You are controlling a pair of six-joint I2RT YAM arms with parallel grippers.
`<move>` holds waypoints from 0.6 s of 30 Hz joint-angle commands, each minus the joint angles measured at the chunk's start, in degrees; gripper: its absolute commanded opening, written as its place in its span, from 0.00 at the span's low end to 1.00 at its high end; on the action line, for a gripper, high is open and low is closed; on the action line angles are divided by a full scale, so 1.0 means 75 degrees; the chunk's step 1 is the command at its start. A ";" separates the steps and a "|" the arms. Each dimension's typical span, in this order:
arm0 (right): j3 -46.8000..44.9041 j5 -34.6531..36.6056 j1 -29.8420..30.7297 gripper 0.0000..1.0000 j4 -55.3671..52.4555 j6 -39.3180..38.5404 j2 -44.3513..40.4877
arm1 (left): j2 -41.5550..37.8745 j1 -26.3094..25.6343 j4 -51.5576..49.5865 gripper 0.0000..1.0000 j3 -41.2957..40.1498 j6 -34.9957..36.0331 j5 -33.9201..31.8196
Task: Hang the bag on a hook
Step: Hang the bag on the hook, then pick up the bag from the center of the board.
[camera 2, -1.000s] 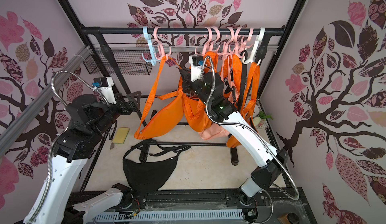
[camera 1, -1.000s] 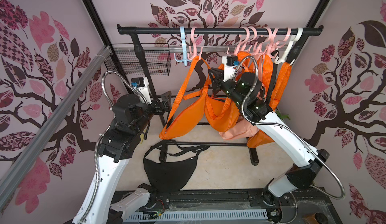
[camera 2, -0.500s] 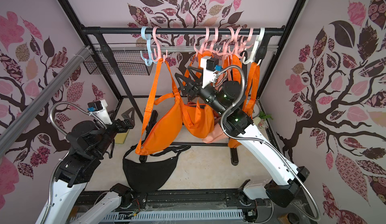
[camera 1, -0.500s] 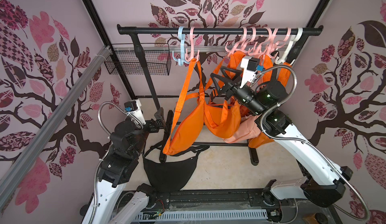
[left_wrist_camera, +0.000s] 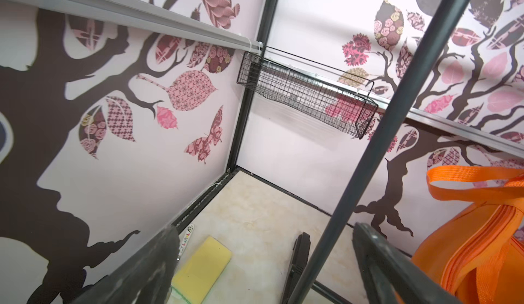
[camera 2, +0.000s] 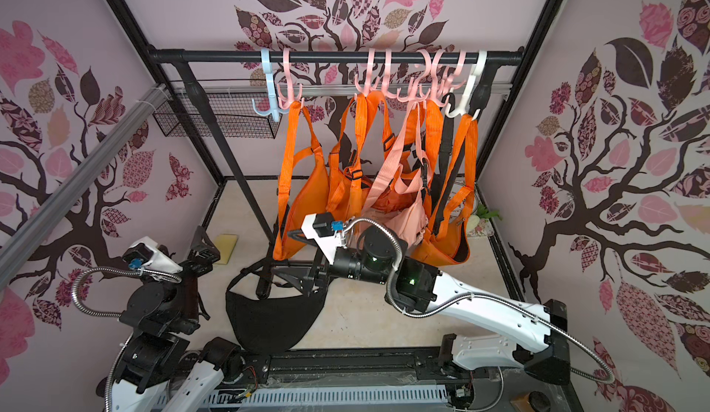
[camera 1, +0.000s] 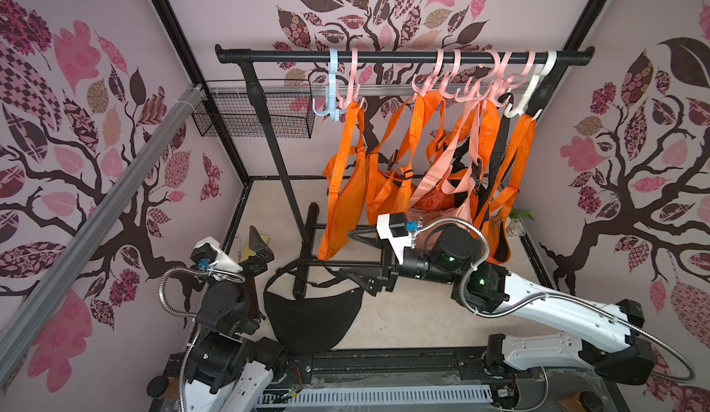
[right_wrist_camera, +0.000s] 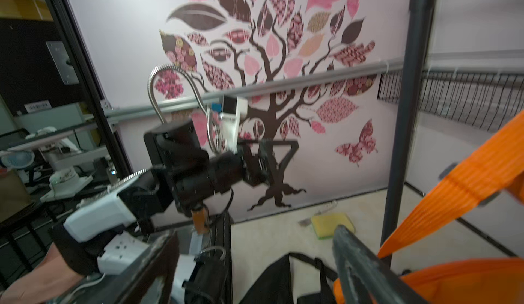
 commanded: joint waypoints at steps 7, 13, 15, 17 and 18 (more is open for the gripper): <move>-0.2263 0.1131 0.0284 0.62 0.0978 0.0059 0.1123 | -0.0194 -0.0268 0.0531 0.98 -0.0452 0.0103 -0.0598; -0.1604 0.3087 0.0272 0.58 0.2527 -0.0641 0.3981 | -0.0441 -0.0344 0.0767 0.98 -0.0623 0.0331 -0.0675; -0.1168 0.3722 0.0267 0.56 0.2981 -0.0768 0.4866 | -0.0419 -0.0385 0.0812 0.98 -0.0638 0.0409 -0.0742; -0.0782 0.3896 0.0170 0.56 0.3440 -0.0775 0.5602 | -0.0416 -0.0396 0.0821 0.98 -0.0651 0.0430 -0.0750; -0.0522 0.4135 0.0147 0.56 0.3438 -0.0767 0.5874 | -0.0432 -0.0408 0.0823 0.98 -0.0661 0.0456 -0.0738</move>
